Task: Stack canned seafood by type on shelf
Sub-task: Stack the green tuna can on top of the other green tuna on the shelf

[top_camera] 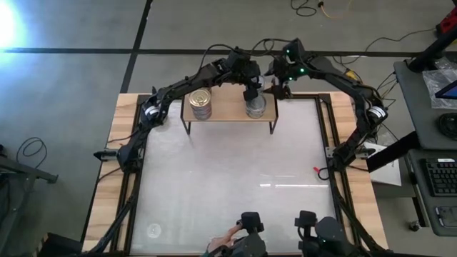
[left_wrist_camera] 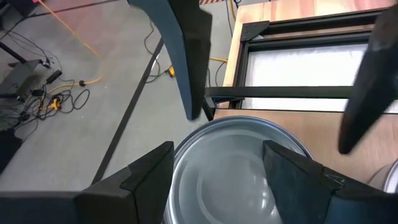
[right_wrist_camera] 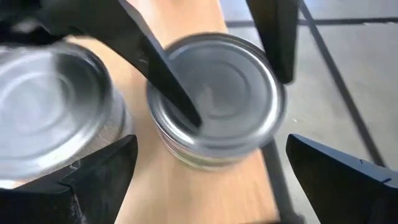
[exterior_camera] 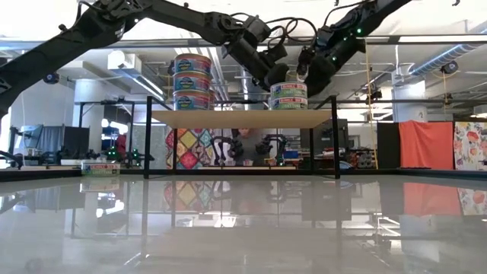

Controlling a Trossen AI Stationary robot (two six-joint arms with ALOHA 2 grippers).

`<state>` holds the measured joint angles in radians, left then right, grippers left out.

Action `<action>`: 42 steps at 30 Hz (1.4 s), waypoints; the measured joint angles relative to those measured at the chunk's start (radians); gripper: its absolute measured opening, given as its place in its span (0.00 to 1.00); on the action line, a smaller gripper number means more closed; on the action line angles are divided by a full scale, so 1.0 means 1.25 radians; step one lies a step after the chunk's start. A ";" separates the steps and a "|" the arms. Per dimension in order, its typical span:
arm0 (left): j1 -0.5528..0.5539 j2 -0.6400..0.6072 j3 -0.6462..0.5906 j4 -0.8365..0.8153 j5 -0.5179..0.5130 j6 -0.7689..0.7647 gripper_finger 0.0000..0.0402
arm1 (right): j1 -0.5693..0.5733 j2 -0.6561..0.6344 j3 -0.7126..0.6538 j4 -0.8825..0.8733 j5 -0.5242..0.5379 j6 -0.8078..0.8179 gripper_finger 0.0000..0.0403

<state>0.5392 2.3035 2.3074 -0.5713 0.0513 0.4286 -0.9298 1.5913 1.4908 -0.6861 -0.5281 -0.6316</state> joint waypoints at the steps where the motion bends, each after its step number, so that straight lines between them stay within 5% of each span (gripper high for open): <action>1: 0.000 0.000 0.000 0.001 0.000 0.000 0.57 | 0.000 -0.001 0.009 -0.014 0.019 -0.009 0.99; 20: -0.005 -0.059 0.027 -0.055 -0.001 -0.002 0.57 | 0.000 -0.070 0.078 -0.055 0.048 0.003 0.99; 36: -0.012 -0.394 0.014 -0.579 0.054 -0.113 0.57 | 0.014 -0.200 0.071 -0.075 0.041 0.082 0.99; 42: -0.033 -0.506 -0.121 -0.695 0.053 -0.213 0.57 | 0.076 -0.257 0.024 -0.078 0.040 0.109 0.99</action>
<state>0.4985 1.6706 2.1561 -1.4398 0.1170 0.1628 -0.8345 1.2705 1.5214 -0.7842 -0.4781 -0.4958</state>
